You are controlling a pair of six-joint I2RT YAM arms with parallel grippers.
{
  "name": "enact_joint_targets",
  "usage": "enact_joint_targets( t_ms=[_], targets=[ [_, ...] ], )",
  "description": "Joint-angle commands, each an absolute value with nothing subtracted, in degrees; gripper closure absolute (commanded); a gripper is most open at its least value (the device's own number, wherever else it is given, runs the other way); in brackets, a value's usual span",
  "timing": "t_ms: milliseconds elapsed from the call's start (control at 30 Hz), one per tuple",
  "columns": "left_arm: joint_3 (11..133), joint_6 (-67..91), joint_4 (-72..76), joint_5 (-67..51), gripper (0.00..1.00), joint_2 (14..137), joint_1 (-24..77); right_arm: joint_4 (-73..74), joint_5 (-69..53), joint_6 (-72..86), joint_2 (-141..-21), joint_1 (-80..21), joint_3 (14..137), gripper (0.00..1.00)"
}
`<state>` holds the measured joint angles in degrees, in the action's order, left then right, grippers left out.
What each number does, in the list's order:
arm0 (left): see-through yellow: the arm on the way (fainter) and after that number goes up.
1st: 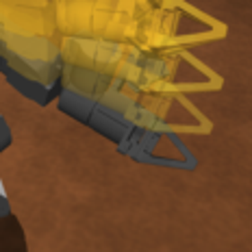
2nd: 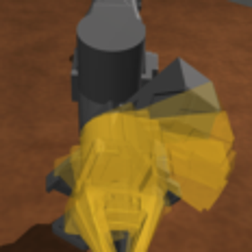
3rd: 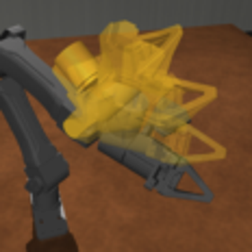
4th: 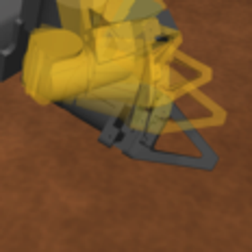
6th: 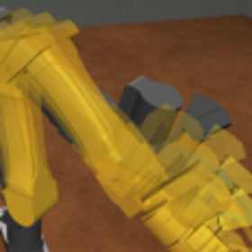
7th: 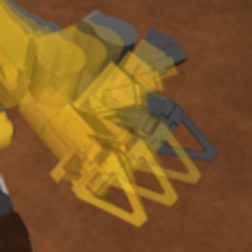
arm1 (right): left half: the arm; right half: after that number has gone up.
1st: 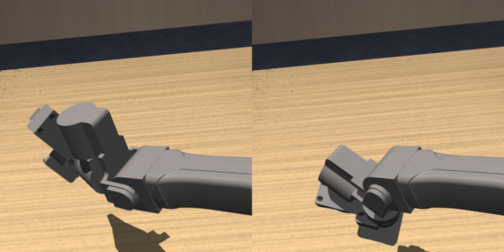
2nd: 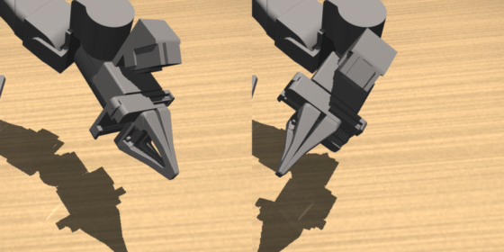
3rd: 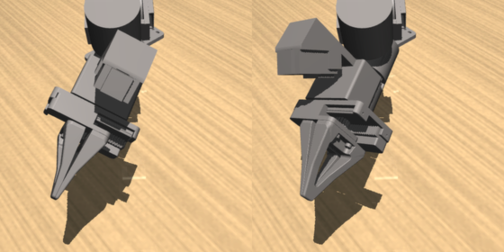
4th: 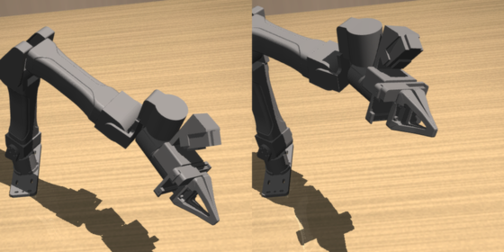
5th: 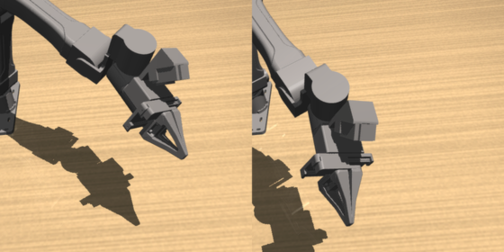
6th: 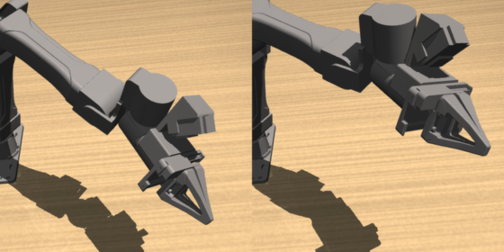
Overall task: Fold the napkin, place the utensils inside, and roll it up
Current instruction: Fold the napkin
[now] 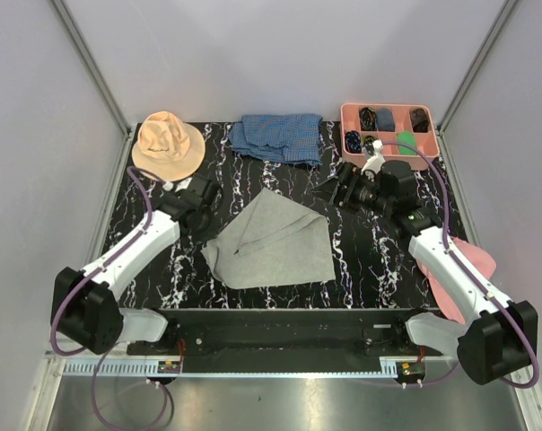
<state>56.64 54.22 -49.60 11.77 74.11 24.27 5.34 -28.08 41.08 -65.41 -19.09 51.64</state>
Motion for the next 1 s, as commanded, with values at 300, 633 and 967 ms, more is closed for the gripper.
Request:
enact_joint_targets(
  t_ms=[300, 633, 967],
  targets=[
    [69.42, 57.3, -37.89, 12.03, 1.0, 90.16, 33.83, 3.6, -27.16, 42.01, -63.72, -18.72, 49.92, 0.2],
    [81.73, 58.36, -34.19, 11.34, 1.0, 102.3, 34.72, 4.13, -26.72, 41.75, -64.07, -18.72, 49.83, 0.2],
    [88.5, 59.24, -33.66, 12.66, 1.0, 109.15, 34.63, 4.39, -26.46, 41.84, -65.21, -18.72, 49.83, 0.2]
  ],
)
